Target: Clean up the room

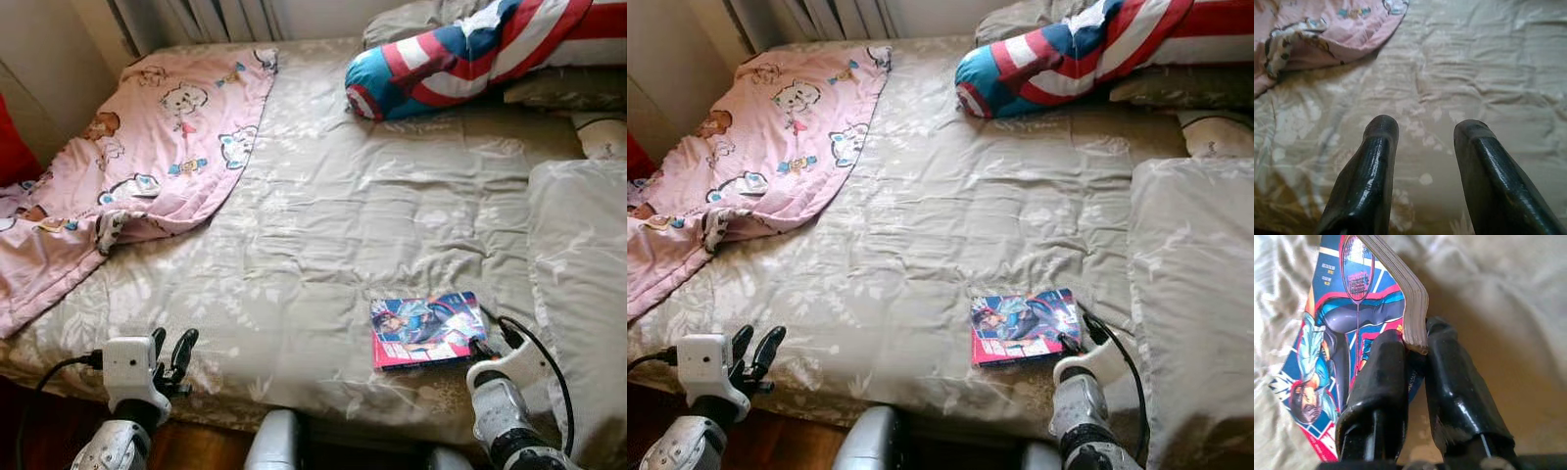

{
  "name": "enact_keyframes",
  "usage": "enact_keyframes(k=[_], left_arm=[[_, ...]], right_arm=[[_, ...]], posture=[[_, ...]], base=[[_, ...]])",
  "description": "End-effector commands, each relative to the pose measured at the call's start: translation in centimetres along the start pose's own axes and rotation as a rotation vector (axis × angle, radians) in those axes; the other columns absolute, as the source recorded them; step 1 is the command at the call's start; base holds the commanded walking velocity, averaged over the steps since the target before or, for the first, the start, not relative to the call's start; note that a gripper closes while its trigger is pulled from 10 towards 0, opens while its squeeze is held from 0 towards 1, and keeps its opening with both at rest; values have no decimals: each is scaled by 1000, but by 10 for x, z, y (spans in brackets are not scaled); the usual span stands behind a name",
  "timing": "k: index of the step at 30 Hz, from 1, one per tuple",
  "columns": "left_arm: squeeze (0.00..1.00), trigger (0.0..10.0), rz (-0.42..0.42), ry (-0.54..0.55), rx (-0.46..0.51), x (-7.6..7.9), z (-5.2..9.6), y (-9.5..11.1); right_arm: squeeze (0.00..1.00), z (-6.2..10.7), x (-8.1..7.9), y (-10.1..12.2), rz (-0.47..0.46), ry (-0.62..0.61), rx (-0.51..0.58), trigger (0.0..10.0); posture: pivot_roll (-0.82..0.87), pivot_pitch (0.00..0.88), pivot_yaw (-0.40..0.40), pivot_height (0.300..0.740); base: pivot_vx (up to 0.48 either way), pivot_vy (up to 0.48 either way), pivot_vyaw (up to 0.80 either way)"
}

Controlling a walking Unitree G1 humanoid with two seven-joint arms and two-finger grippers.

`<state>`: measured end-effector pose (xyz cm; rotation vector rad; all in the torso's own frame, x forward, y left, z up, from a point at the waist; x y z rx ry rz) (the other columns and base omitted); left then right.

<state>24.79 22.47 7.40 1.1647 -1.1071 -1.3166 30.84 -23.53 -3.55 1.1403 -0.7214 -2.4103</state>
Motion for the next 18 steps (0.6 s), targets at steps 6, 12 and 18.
enact_keyframes(k=[6, 12, 18], left_arm=[[0, 10000, -5, 14, -14, -6, 7, 2], [0, 10000, -6, 12, -29, -4, 10, 2], [0, 10000, -5, 11, -44, -2, 12, 0]], right_arm=[[0, 9, 28, -25, 1, -101, -65, 10000], [0, 11, 34, -27, -5, -118, -68, 10000], [0, 11, 34, -24, -3, -117, -62, 10000]], posture=[[257, 256, 134, 651], [258, 270, 136, 651], [257, 276, 134, 651]], base=[[0, 0, 0], [0, 0, 0], [0, 0, 0]])
Point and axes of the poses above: a point about 5 cm out from each wrist's last joint towards the gripper, its own z axis pointing back from the gripper into the wrist, its own y axis along the axis of the wrist's last joint, x = y × z, the point moved 4 cm from there along -z, pointing out of the wrist towards the gripper, and after that the axes turned 4 degrees about -z, right-handed, at the moved point
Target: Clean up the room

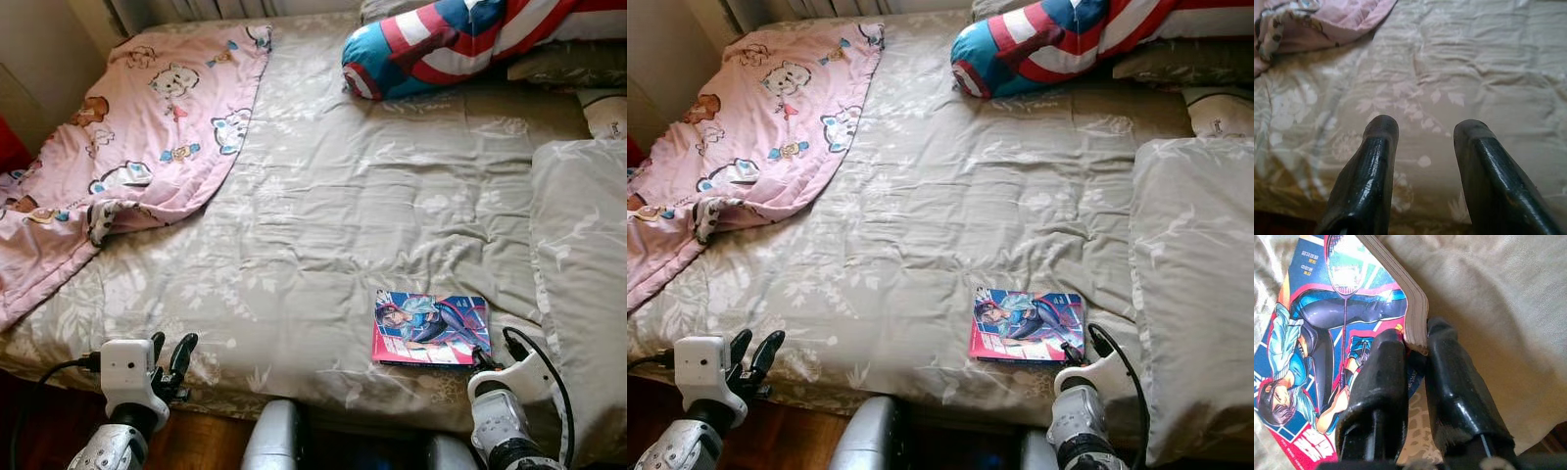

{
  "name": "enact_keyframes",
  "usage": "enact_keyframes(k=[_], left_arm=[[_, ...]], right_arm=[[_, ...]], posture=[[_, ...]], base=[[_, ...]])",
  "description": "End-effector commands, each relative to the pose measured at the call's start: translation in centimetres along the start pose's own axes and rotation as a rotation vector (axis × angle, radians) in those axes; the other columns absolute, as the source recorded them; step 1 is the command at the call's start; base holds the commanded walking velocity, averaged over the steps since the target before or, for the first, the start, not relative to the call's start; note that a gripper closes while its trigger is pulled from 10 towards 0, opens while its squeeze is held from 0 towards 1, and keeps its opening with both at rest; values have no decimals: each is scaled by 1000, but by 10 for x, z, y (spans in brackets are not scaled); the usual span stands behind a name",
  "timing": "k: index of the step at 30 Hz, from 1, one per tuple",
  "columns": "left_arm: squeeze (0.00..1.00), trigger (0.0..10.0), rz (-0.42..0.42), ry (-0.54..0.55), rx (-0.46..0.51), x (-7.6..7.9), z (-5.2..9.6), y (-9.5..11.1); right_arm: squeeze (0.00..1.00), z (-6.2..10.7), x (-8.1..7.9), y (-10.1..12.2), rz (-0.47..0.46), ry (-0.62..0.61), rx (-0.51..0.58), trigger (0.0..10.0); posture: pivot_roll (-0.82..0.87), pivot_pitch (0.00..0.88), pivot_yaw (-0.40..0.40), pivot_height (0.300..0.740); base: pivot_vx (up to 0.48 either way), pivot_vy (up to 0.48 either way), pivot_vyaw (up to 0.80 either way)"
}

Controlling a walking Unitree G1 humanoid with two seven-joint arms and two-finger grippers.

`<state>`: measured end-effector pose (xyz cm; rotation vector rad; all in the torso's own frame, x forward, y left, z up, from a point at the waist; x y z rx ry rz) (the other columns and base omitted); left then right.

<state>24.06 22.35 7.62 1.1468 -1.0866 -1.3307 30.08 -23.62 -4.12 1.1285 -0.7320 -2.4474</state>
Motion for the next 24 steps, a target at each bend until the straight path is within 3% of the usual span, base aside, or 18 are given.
enact_keyframes(k=[1, 2, 3, 4, 5, 6, 7, 24], left_arm=[[0, 10000, 0, 13, -20, -3, 5, -2], [0, 10000, 0, 13, -21, -3, 6, -2], [0, 10000, 1, 14, -22, -2, 6, -2], [0, 10000, 1, 14, -22, -2, 6, -2], [0, 10000, 2, 15, -25, -3, 7, -2], [0, 10000, 2, 15, -25, -3, 7, -2], [0, 10000, 1, 17, -28, -3, 8, -3], [0, 10000, -3, 16, -48, -3, 9, -7]], right_arm=[[169, 7, 26, -19, 22, -93, -68, 10000], [169, 7, 27, -19, 22, -93, -67, 10000], [549, 7, 27, -18, 24, -93, -64, 10000], [549, 7, 27, -18, 24, -93, -64, 10000], [737, 7, 27, -16, 27, -93, -60, 10000], [737, 7, 27, -16, 27, -93, -60, 10000], [831, 6, 27, -13, 28, -93, -54, 10000], [808, -2, 6, 6, 178, -1, -28, 10000]], posture=[[259, 278, 134, 651], [259, 278, 134, 651], [260, 280, 133, 651], [260, 280, 133, 651], [260, 280, 133, 651], [260, 280, 133, 651], [261, 283, 133, 651], [259, 287, 136, 651]], base=[[0, 0, 0], [0, 0, 0], [0, 0, 0], [0, 0, 0], [0, 0, 0], [0, 0, 0], [0, 0, 0], [0, 0, 0]])
Point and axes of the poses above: a point about 5 cm out from each wrist's last joint towards the gripper, its own z axis pointing back from the gripper into the wrist, its own y axis along the axis of the wrist's last joint, x = y × z, the point moved 4 cm from there along -z, pointing out of the wrist towards the gripper, and after that the axes turned 4 degrees about -z, right-handed, at the moved point
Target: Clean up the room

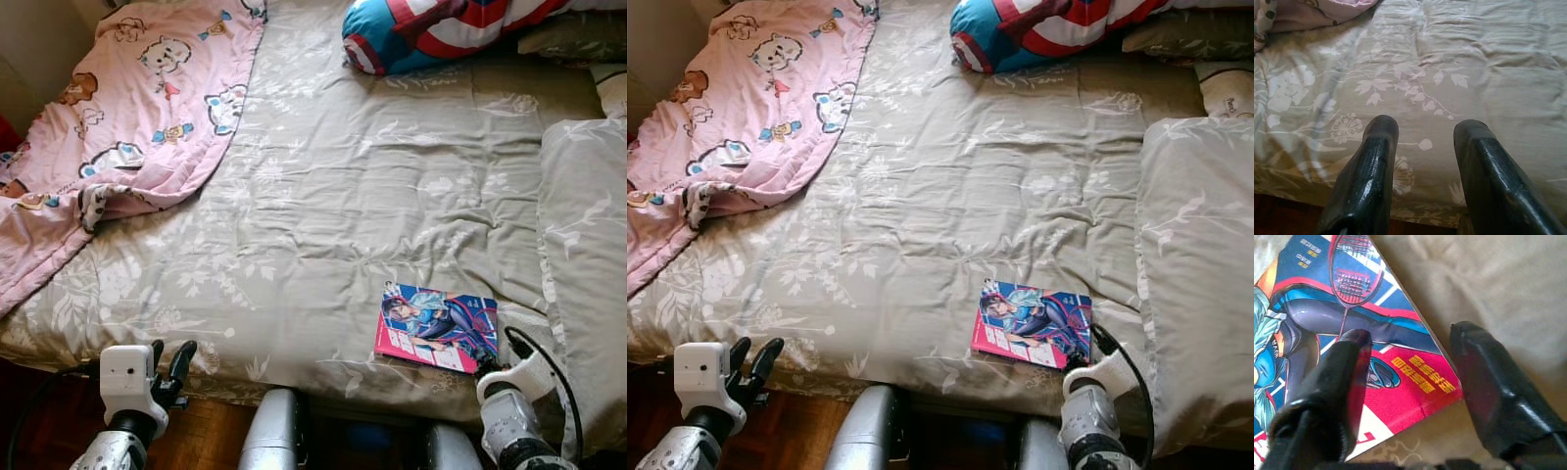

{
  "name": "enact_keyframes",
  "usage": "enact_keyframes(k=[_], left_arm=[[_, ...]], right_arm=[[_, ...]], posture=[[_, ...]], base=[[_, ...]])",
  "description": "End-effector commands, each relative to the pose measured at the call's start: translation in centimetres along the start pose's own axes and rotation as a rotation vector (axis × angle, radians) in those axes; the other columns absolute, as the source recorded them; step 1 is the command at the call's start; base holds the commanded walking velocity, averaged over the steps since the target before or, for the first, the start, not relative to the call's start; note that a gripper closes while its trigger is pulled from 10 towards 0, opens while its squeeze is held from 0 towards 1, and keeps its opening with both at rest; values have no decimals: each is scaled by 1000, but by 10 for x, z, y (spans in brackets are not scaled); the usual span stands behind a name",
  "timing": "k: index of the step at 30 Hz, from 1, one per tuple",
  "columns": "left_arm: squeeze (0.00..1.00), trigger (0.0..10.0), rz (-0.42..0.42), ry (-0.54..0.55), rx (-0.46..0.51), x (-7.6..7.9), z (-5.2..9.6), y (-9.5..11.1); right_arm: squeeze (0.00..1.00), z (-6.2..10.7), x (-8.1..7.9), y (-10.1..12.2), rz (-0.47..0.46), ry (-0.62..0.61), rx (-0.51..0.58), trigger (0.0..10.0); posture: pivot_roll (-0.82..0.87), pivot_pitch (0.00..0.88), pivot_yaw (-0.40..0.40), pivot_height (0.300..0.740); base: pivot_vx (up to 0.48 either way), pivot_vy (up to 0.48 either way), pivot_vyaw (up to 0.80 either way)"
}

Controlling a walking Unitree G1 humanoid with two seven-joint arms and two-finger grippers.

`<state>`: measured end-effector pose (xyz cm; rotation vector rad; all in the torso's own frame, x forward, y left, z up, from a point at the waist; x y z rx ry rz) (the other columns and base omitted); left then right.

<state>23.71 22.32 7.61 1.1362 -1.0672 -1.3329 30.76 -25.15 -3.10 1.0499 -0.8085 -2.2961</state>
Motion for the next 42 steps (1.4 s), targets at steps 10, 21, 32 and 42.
enact_keyframes(k=[10, 21, 32, 42], left_arm=[[0, 10000, 1, 10, -30, -3, 4, -8], [0, 10000, 10, 8, -23, 0, -2, -9], [0, 10000, 8, 4, -17, 2, -8, -13], [0, 10000, 5, 8, -7, 2, -11, -12]], right_arm=[[0, 2, -7, -6, 71, 47, 5, 10000], [0, 7, -23, 7, 5, 143, 162, 10000], [0, 27, 12, -33, -88, -18, 154, 10000], [0, 23, 11, -41, -153, -26, 66, 10000]], posture=[[249, 280, 131, 651], [224, 257, 120, 651], [203, 233, 106, 651], [206, 224, 95, 651]], base=[[0, 0, 0], [0, 0, 0], [0, 0, 0], [0, 0, 0]])
Point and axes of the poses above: a point about 5 cm out from each wrist's last joint towards the gripper, its own z axis pointing back from the gripper into the wrist, its own y axis along the axis of the wrist's last joint, x = y × z, the point moved 4 cm from there along -z, pointing out of the wrist towards the gripper, and after that the axes turned 4 degrees about -z, right-handed, at the moved point
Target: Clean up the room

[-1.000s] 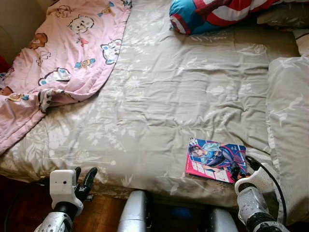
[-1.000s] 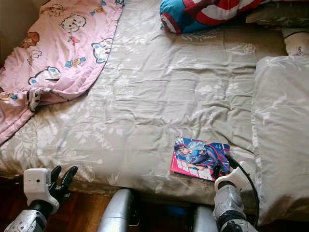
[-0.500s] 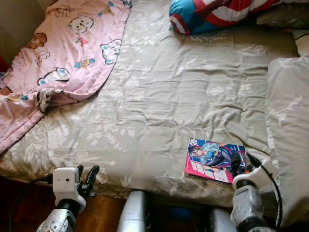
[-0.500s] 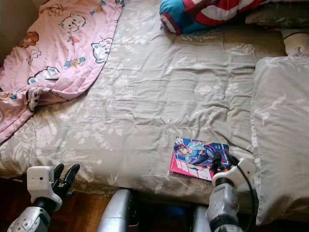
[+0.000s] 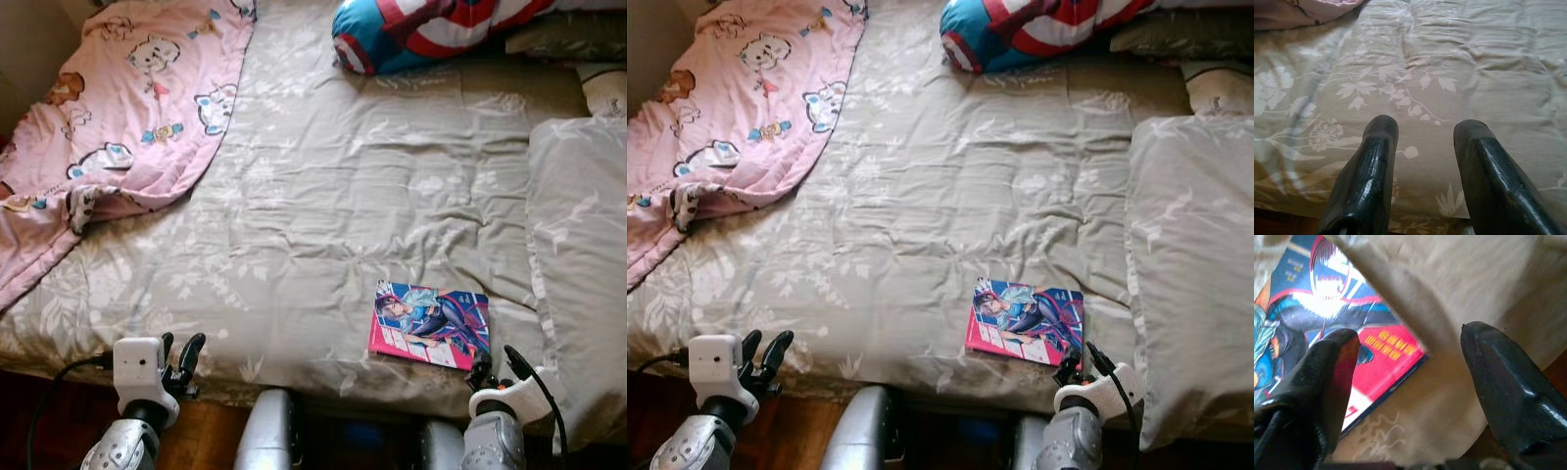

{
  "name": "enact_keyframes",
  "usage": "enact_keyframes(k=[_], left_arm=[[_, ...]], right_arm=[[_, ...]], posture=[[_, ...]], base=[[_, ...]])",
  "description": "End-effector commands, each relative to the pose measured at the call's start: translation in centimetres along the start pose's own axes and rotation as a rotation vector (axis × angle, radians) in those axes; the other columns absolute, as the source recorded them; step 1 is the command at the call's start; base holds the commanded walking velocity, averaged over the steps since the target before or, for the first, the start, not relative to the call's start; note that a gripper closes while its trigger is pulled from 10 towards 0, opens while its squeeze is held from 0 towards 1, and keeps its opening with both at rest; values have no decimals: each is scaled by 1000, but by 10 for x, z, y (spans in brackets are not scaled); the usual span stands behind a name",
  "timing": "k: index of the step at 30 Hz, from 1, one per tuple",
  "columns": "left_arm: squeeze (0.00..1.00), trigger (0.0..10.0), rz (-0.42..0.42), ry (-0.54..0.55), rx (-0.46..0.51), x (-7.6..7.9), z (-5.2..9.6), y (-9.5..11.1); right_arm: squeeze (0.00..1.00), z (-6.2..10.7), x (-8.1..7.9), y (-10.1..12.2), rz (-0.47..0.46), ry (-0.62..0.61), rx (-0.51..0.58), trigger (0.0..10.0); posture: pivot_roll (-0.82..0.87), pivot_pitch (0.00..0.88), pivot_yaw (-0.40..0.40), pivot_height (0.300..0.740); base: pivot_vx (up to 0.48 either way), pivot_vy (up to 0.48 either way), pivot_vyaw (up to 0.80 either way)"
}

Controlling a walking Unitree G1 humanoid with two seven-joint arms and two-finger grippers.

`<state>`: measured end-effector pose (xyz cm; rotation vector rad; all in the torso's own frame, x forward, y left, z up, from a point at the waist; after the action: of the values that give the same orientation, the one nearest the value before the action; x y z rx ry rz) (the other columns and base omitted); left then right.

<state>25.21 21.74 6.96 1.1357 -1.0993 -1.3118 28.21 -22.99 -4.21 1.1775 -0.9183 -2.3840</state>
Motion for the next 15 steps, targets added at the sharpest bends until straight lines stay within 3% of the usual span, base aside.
enact_keyframes(k=[1, 15], left_arm=[[0, 10000, -15, 15, -30, -4, 5, -8], [0, 10000, -23, 19, -24, -4, 5, -6]], right_arm=[[0, 4, 5, -14, -29, -19, -65, 10000], [0, 8, 9, -30, -99, -59, -134, 10000]], posture=[[206, 224, 95, 651], [211, 228, 94, 651]], base=[[0, 0, 0], [0, 0, 0]])
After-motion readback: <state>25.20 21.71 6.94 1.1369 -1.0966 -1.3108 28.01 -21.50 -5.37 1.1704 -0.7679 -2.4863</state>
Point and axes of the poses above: a point about 5 cm out from each wrist's last joint towards the gripper, its own z axis pointing back from the gripper into the wrist, its own y axis along the axis of the wrist's last joint, x = y × z, the point moved 4 cm from there along -z, pointing out of the wrist towards the gripper, and after that the axes turned 4 degrees about -z, right-handed, at the moved point
